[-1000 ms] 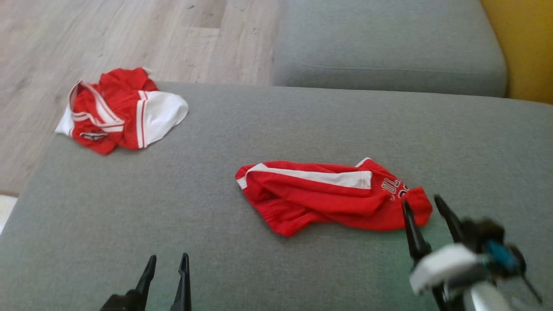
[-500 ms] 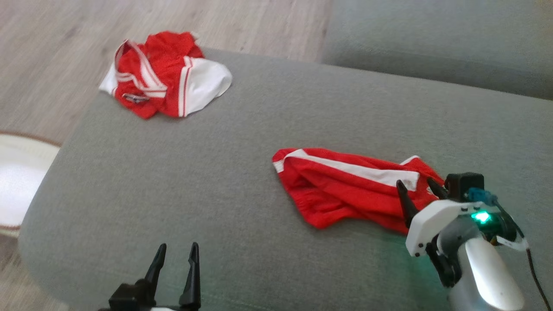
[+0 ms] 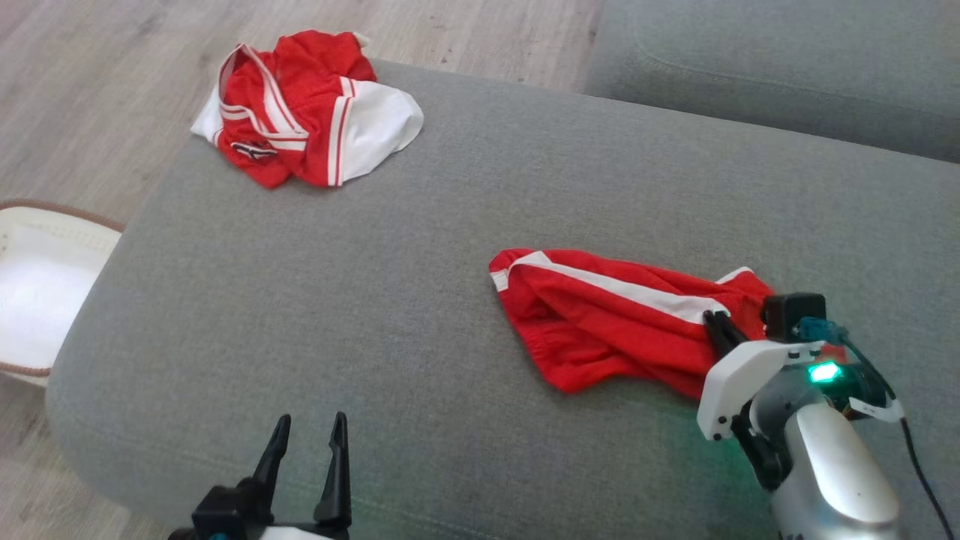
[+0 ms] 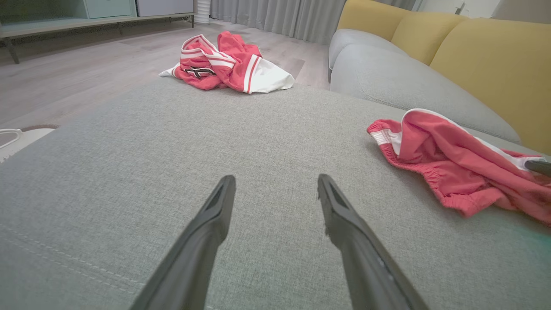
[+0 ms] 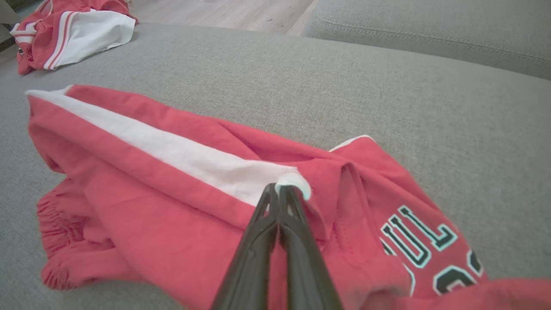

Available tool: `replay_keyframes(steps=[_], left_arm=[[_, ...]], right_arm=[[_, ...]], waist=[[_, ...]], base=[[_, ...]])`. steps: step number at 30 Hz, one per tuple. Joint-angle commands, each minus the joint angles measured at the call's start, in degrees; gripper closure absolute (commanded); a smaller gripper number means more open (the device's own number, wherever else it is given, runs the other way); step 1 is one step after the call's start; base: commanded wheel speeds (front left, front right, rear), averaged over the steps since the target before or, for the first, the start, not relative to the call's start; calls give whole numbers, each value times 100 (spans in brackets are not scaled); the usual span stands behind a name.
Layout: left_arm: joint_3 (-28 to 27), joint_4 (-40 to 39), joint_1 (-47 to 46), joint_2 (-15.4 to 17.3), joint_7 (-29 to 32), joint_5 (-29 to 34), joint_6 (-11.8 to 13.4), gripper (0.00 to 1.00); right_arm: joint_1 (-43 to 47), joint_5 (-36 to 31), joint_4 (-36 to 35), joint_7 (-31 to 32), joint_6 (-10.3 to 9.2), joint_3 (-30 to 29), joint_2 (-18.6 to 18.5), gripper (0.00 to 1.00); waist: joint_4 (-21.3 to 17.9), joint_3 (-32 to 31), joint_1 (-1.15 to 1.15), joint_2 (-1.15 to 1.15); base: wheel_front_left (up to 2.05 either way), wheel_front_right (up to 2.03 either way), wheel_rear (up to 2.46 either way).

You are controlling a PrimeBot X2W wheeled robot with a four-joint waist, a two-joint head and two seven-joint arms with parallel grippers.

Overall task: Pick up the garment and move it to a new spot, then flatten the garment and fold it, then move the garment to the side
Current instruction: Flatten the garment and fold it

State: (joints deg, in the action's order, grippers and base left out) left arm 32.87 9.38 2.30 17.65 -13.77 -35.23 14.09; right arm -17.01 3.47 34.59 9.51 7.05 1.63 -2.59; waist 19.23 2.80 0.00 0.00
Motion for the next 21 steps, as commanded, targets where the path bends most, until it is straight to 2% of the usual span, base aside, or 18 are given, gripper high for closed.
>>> replay_keyframes(steps=[1, 10, 21], left_arm=[[-253, -126, -298, 41, -81, 55, -9, 0], [-269, -117, -278, 46, -93, 63, -14, 0], [-239, -143, -214, 65, -85, 61, 14, 0]], right_arm=[[-253, 8, -136, -36, 44, 166, -29, 100], [-362, -57, -307, -429, 44, 8, -29, 100], [592, -97, -1441, -174, 44, -516, -253, 100]], waist=[[-36, -3, 0, 0], [-286, -12, 0, 0], [-614, -181, 0, 0]], base=[[0, 0, 0], [0, 0, 0], [0, 0, 0]])
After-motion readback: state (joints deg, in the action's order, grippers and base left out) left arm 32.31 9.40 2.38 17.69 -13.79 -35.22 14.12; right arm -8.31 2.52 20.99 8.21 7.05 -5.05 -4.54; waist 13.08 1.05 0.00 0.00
